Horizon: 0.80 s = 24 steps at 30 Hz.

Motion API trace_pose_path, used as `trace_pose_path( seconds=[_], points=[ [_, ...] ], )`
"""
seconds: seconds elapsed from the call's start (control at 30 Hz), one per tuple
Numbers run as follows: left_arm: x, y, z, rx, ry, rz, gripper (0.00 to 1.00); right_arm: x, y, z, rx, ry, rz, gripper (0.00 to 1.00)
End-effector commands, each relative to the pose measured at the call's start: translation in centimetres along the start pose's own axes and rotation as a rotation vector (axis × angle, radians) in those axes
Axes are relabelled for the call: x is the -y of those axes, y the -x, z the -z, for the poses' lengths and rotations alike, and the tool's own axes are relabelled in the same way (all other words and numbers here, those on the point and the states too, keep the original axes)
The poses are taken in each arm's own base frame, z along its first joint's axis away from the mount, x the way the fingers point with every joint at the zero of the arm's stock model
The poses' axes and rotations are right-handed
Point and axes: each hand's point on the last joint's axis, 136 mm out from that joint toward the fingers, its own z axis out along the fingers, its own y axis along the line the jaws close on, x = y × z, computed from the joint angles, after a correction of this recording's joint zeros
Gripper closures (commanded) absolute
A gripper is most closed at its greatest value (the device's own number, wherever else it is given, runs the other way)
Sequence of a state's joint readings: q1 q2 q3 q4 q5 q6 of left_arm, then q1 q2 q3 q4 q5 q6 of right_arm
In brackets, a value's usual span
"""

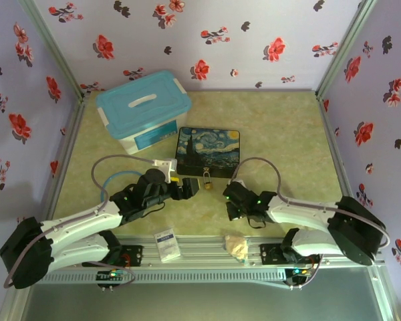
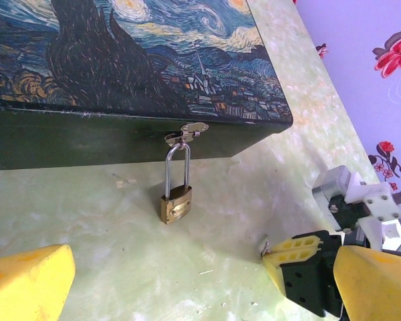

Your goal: Unlock a padlock with a key

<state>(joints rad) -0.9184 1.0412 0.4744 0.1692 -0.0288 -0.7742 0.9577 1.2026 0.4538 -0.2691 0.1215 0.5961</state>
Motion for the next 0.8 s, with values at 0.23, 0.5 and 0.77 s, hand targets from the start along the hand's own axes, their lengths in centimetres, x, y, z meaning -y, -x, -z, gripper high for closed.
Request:
trace_pose_path(
  seconds=[0.23, 0.5, 0.77],
  points=[
    [3.7, 0.0, -1.0, 0.032, -0.191, 0.025, 0.03, -3.6, 2.0, 4.6, 0.151, 0.368, -0.025, 1.00],
    [7.3, -0.6, -3.0, 0.021, -0.353, 0.230, 0.09, -7.9, 4.4, 9.3, 0.243, 0.626, 0.044, 1.00],
    [9.7, -0.5, -2.8, 0.030, -0.426, 0.280, 0.20, -10.3, 5.3, 13.0, 0.345, 0.817, 0.096, 1.00]
  ],
)
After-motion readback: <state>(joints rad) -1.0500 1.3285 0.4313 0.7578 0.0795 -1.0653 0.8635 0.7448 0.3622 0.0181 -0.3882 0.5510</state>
